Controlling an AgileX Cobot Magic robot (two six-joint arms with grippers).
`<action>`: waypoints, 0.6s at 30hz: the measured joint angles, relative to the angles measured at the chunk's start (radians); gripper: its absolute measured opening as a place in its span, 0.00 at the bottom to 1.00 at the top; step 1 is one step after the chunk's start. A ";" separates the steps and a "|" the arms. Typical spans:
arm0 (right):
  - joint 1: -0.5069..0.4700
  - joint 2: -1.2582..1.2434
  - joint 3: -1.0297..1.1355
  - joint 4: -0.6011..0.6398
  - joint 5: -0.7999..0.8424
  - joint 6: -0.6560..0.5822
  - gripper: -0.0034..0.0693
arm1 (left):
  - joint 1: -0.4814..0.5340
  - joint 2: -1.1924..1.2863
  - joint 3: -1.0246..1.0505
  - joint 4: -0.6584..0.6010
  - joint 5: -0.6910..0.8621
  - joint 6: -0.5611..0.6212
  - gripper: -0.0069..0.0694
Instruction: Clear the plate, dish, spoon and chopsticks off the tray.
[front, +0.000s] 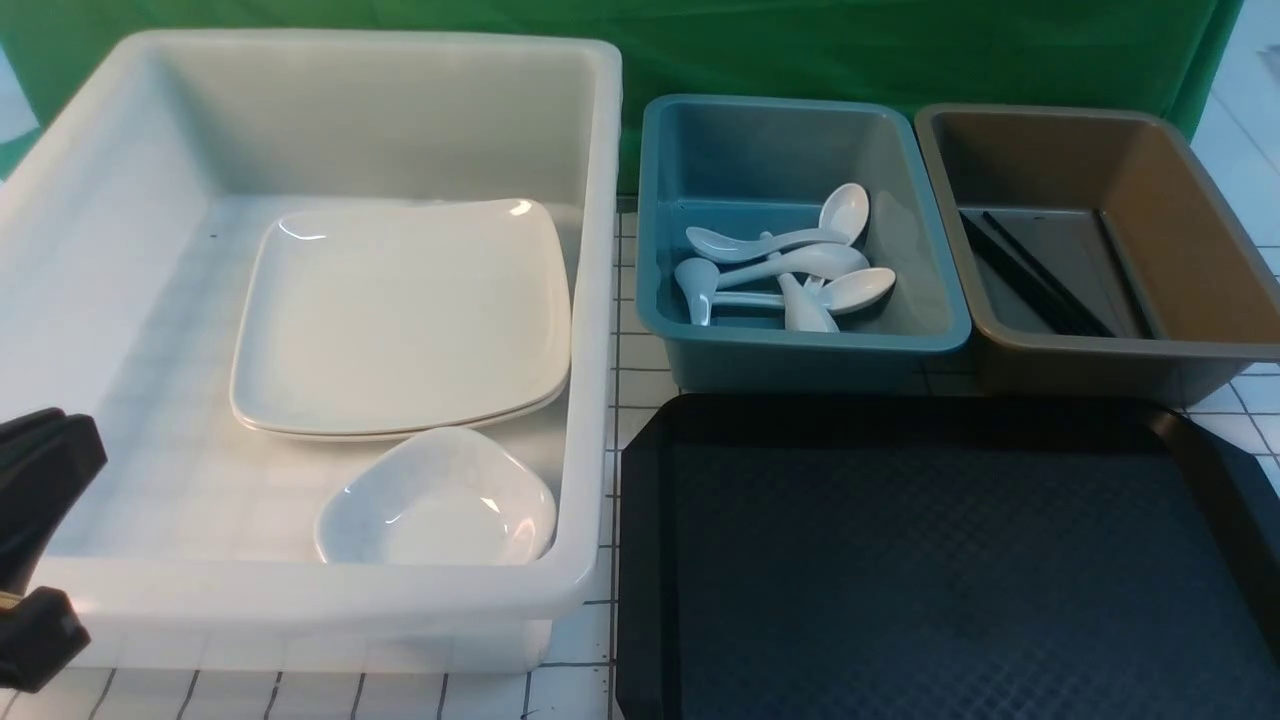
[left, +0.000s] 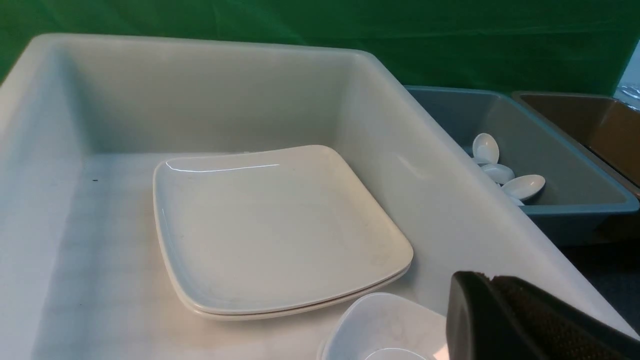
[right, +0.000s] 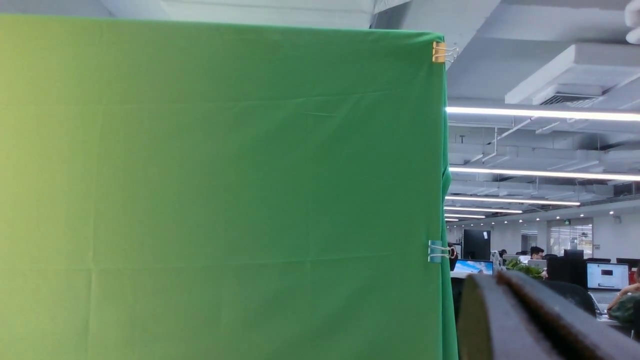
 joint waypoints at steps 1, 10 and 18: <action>0.000 0.000 0.000 0.000 0.000 0.000 0.12 | 0.000 0.000 0.000 0.001 0.000 0.000 0.06; 0.000 0.000 0.000 0.000 0.000 0.000 0.15 | 0.000 0.000 0.000 0.001 0.000 0.000 0.06; 0.000 0.000 0.000 0.000 0.000 0.000 0.18 | 0.000 -0.057 0.048 0.215 -0.061 -0.089 0.06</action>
